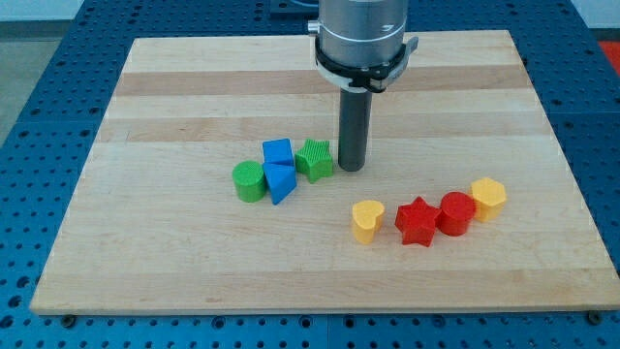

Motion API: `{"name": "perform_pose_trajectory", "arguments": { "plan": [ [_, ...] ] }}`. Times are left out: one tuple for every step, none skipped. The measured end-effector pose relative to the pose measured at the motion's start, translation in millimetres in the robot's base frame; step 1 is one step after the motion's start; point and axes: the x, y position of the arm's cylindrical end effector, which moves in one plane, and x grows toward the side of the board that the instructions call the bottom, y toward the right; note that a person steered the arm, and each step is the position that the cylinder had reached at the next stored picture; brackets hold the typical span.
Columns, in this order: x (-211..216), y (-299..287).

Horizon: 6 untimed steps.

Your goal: Slightly touch the yellow heart

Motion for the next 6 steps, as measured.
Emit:
{"name": "perform_pose_trajectory", "arguments": {
  "plan": [
    [33, -9],
    [36, -9],
    [86, -21],
    [88, -23],
    [88, -72],
    [88, -80]
  ]
}}
